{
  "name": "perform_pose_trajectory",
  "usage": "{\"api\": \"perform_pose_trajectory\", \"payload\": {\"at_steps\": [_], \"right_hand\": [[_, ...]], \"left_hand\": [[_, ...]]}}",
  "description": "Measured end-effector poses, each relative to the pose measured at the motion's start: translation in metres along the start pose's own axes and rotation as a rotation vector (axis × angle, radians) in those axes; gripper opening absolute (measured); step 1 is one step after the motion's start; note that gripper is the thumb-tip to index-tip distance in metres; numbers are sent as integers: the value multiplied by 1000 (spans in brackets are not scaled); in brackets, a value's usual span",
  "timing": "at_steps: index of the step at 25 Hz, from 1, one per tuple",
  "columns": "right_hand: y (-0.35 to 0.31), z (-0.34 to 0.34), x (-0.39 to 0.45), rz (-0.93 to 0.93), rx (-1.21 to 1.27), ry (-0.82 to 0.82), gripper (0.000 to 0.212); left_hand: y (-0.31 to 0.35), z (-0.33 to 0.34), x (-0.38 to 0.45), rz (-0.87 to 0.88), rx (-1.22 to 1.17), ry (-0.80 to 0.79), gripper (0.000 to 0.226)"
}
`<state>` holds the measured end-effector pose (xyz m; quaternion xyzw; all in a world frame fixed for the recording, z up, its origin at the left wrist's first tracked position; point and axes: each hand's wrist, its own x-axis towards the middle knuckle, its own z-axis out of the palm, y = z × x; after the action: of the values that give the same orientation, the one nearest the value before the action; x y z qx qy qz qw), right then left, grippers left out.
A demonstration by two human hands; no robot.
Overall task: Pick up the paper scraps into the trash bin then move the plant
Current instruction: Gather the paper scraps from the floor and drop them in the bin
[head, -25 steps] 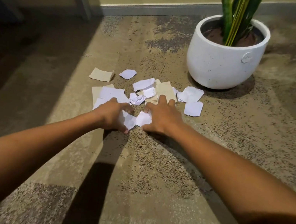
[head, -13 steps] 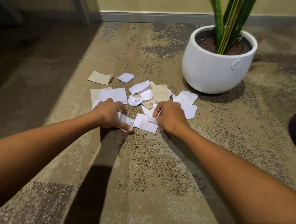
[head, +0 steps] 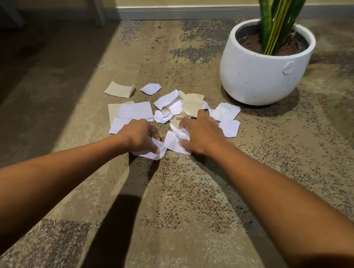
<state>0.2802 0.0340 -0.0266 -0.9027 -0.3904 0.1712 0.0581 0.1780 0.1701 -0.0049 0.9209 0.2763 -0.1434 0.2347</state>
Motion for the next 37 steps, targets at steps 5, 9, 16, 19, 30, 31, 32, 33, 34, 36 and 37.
{"api": "perform_pose_trajectory", "payload": {"at_steps": [5, 9, 16, 19, 30, 31, 32, 33, 34, 36, 37], "right_hand": [[5, -3, -11, -86, 62, 169, 28], [13, -36, -23, 72, 375, 223, 27], [38, -151, -74, 114, 743, 278, 21], [60, -207, -100, 120, 756, 417, 20], [253, -322, -231, 604, 424, 848, 34], [263, -316, -235, 645, 397, 794, 44], [269, -311, -237, 662, 402, 756, 48], [271, -308, -239, 658, 423, 736, 49], [272, -306, -240, 649, 441, 721, 49], [268, -305, -241, 626, 442, 701, 45], [264, -306, -240, 608, 453, 699, 44]], "left_hand": [[5, -8, -3, -21, -60, 62, 35], [18, -22, -11, 3, -67, 172, 27], [77, -73, -34, 103, -28, 421, 24], [134, -105, -47, 221, -111, 477, 27], [424, -123, -93, 586, -574, 306, 22], [439, -112, -95, 597, -575, 294, 22], [450, -101, -96, 604, -576, 282, 20], [458, -91, -97, 604, -577, 265, 18], [464, -82, -99, 598, -582, 240, 19], [467, -73, -102, 585, -608, 185, 26], [466, -72, -103, 586, -626, 164, 27]]}}
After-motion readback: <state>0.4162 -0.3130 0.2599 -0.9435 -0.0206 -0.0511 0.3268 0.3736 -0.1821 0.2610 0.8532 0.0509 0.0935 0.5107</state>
